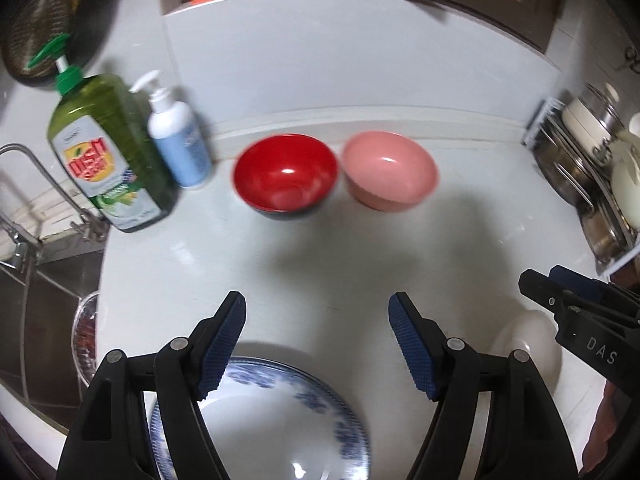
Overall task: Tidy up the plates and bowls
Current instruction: 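Move both grippers to the rim of the pink bowl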
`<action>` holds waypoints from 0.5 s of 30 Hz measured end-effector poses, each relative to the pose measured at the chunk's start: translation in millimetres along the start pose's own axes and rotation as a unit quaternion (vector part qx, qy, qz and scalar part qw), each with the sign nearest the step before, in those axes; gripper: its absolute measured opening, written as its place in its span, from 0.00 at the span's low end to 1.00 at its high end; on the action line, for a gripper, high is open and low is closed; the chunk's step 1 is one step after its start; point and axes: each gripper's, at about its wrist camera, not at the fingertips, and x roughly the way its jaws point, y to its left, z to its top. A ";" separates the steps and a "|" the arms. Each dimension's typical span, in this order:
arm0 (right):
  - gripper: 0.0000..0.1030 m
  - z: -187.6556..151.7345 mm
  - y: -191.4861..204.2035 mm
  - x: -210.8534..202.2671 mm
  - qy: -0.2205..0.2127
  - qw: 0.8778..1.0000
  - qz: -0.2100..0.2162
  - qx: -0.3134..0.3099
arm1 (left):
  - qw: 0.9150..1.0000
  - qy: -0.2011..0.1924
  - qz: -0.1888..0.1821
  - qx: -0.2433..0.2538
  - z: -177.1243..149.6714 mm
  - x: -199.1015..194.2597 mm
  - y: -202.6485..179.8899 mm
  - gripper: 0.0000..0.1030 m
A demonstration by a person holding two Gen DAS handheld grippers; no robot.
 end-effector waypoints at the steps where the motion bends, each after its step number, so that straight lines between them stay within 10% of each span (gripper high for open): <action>1: 0.47 3.1 6.2 1.7 0.001 1.000 0.000 -0.004 | 1.000 0.000 0.005 -0.003 1.7 0.3 8.2 0.71; 15: 0.47 47.4 64.0 20.6 -0.001 0.999 0.016 -0.035 | 0.999 -0.005 0.049 0.012 34.1 6.9 53.5 0.71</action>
